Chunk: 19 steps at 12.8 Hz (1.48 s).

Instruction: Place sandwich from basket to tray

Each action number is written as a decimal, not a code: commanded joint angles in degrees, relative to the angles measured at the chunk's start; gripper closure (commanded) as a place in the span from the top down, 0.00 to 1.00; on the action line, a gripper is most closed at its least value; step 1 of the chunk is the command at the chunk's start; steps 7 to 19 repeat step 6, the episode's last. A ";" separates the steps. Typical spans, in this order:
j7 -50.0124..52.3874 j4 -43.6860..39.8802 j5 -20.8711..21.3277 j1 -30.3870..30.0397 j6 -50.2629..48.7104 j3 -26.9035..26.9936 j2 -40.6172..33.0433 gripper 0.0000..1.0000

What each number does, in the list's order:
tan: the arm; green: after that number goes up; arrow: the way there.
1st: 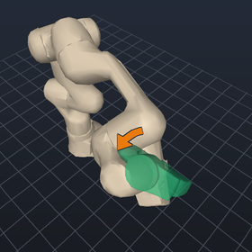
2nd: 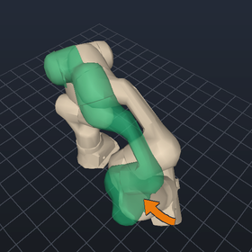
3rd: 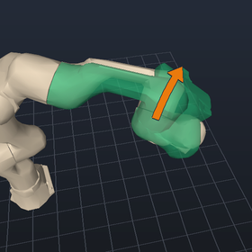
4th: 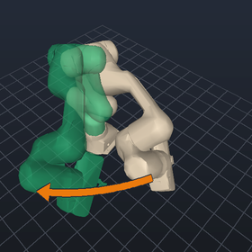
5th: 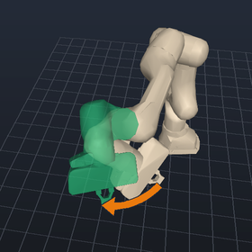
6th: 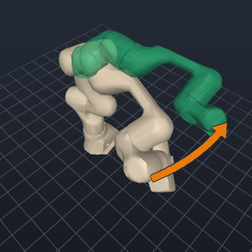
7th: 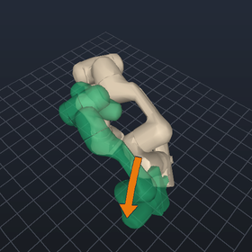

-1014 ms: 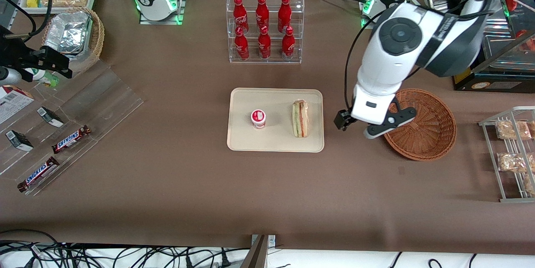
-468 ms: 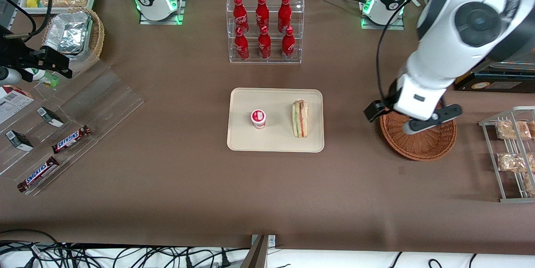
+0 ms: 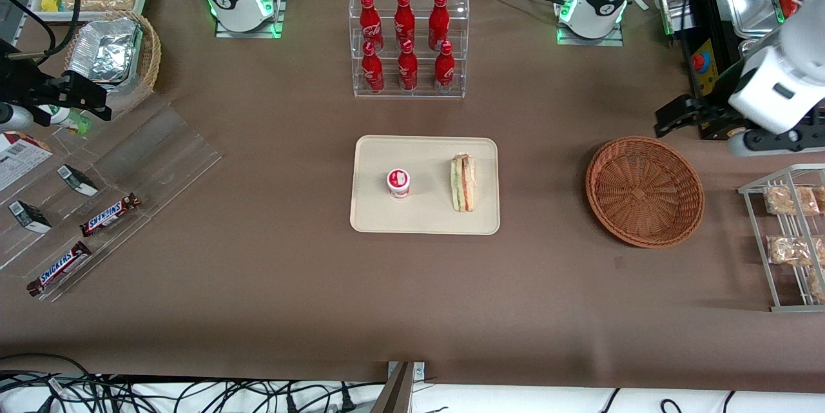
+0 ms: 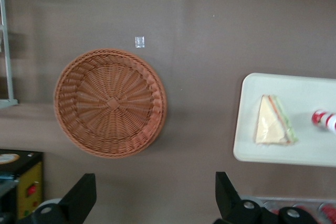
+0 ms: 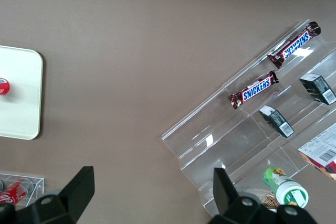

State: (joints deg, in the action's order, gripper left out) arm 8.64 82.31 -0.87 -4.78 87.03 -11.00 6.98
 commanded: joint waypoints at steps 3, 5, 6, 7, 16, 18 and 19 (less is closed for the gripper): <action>-13.12 1.27 -0.98 1.26 -1.95 4.15 -2.23 1.00; -13.30 1.27 -1.06 1.26 -1.86 4.15 -2.14 1.00; -13.30 1.36 -1.07 1.18 -1.95 4.15 -2.14 1.00; -13.30 1.36 -1.07 1.18 -1.95 4.15 -2.14 1.00; -13.30 1.36 -1.07 1.18 -1.95 4.15 -2.14 1.00; -13.30 1.36 -1.07 1.18 -1.95 4.15 -2.14 1.00; -13.30 1.36 -1.07 1.18 -1.95 4.15 -2.14 1.00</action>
